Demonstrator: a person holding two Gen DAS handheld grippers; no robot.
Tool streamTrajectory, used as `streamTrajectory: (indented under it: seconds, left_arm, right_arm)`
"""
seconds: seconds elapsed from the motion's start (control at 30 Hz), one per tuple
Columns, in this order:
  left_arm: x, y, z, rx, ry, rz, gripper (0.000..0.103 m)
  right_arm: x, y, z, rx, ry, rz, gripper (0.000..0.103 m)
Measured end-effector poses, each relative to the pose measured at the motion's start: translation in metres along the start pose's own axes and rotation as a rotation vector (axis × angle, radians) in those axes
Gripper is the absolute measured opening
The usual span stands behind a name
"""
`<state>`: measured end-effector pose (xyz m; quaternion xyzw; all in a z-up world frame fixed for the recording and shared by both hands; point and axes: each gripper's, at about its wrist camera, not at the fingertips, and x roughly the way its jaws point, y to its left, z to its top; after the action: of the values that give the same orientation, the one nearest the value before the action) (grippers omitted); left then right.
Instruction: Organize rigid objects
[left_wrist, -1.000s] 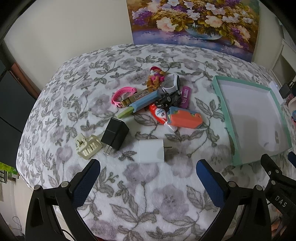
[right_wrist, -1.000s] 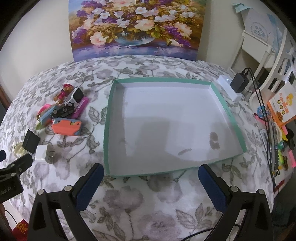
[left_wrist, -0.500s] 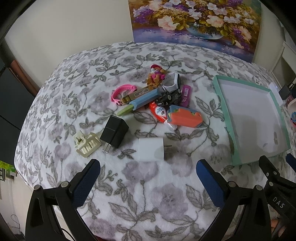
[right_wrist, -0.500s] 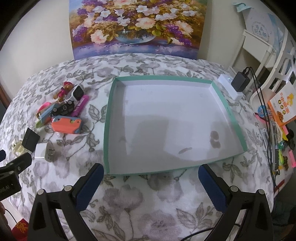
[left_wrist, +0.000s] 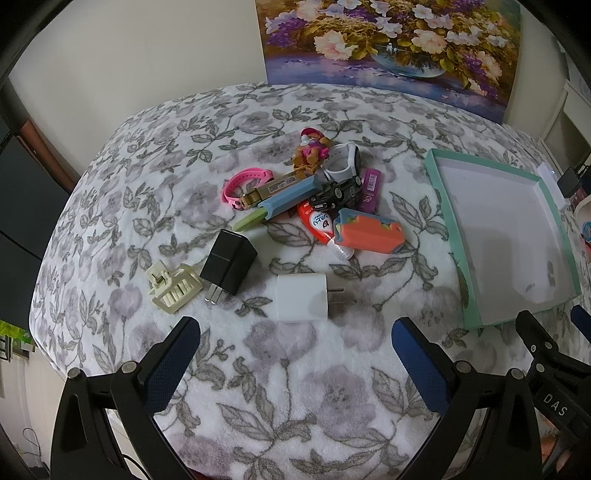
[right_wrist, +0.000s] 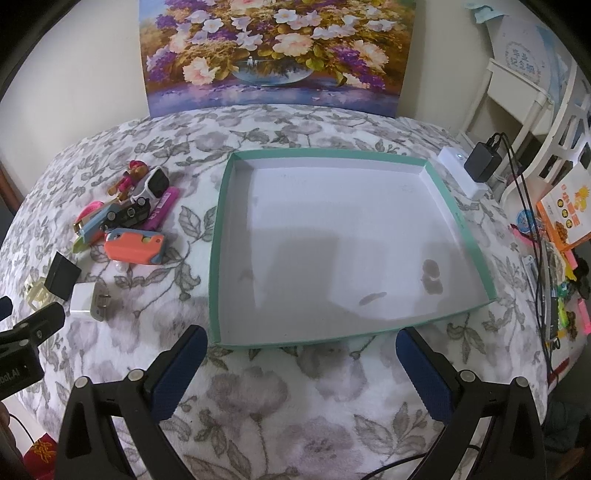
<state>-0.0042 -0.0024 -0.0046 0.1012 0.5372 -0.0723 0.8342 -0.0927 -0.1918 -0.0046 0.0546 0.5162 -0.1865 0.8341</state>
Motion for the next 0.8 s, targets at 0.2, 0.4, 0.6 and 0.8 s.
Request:
streamTrajectory:
  seconds: [0.2,0.4,0.6,0.8]
  left_arm:
    - [0.0,0.0,0.0,-0.002,0.0,-0.003,0.103]
    - [0.002,0.026,0.005,-0.048,0.012,-0.008,0.103]
    - [0.016,0.082,0.013,-0.145,0.044,0.008,0.103]
    - [0.046,0.132,0.011,-0.262,0.105,-0.001,0.103]
  right_arm:
    - [0.0,0.001,0.001,-0.004,0.003,0.005,0.103]
    - [-0.014,0.01,0.009,0.029,-0.036,0.137,0.103]
    - [-0.023,0.063,0.028,-0.038,-0.057,0.246,0.103]
    - [0.001,0.125,0.03,-0.117,0.027,0.293,0.103]
